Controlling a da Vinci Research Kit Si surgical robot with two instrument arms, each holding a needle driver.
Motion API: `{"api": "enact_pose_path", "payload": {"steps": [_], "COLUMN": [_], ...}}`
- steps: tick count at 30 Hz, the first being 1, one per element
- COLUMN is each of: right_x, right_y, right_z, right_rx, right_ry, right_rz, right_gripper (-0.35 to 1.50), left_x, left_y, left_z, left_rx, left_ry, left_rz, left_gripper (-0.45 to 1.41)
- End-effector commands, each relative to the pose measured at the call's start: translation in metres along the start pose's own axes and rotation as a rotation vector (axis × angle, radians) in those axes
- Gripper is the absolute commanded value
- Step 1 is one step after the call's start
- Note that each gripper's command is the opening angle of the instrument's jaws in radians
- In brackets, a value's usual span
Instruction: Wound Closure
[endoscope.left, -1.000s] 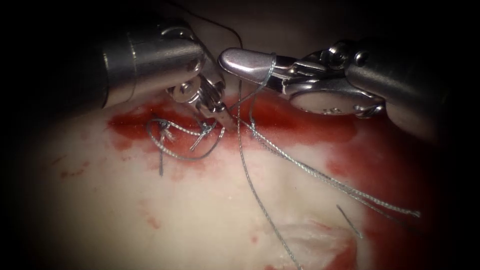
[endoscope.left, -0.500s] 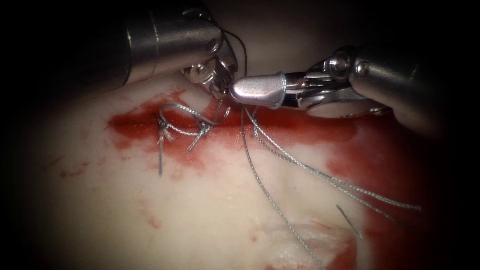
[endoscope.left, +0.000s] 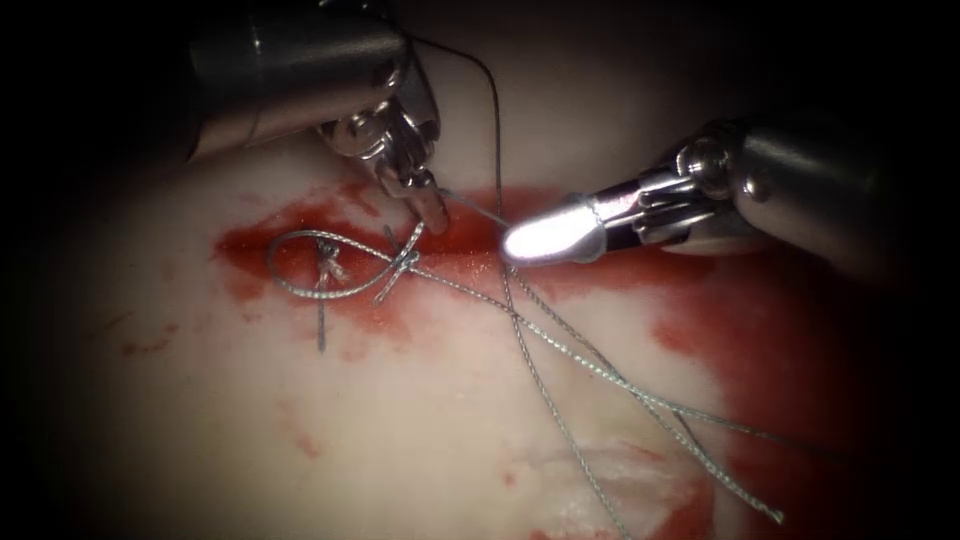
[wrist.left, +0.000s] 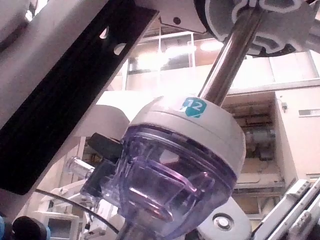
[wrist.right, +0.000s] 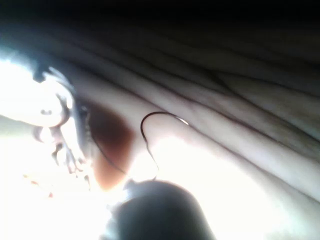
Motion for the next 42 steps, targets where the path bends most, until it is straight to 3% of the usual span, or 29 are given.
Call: {"api": "enact_pose_path", "payload": {"steps": [1,5,9,12,14,18,24,32,37,42], "right_x": [0.0010,0.0005,0.0006,0.0004,0.0003,0.0003,-0.0001,-0.0002,-0.0005,-0.0008], "right_y": [-0.0002,-0.0006,-0.0008,-0.0009,-0.0009,-0.0008,-0.0005,-0.0004,0.0000,0.0002], "right_z": [0.0007,0.0011,0.0013,0.0011,0.0009,0.0006,0.0000,0.0004,0.0005,0.0006], "right_rx": [-0.014,-0.053,-0.015,-0.013,-0.066,-0.279,-0.461,-0.461,-0.583,-0.606], "right_ry": [-0.019,-0.047,-0.028,-0.061,-0.085,-0.143,-0.234,-0.233,-0.307,-0.339], "right_rz": [-0.013,-0.026,-0.026,-0.050,-0.077,-0.142,-0.179,-0.199,-0.232,-0.285], "right_gripper": [-0.35,-0.35,-0.35,-0.35,-0.35,-0.35,-0.35,-0.35,-0.35,-0.35], "left_x": [-0.0011,-0.0011,-0.0012,-0.0012,-0.0011,-0.0010,-0.0015,-0.0018,-0.0019,-0.0017], "left_y": [-0.0002,-0.0007,-0.0009,-0.0007,-0.0006,-0.0012,-0.0024,-0.0031,-0.0031,-0.0034], "left_z": [-0.0010,-0.0013,-0.0014,-0.0017,-0.0019,-0.0020,-0.0019,-0.0019,-0.0019,-0.0019], "left_rx": [0.006,0.021,0.025,0.032,0.039,0.074,0.143,0.164,0.165,0.165], "left_ry": [-0.003,0.008,0.010,0.006,0.007,0.026,-0.001,-0.016,-0.016,-0.015], "left_rz": [-0.009,-0.031,-0.050,-0.094,-0.109,-0.141,-0.159,-0.165,-0.166,-0.164], "left_gripper": [-0.45,-0.45,-0.45,-0.45,-0.45,-0.45,-0.45,-0.45,-0.45,-0.45]}}
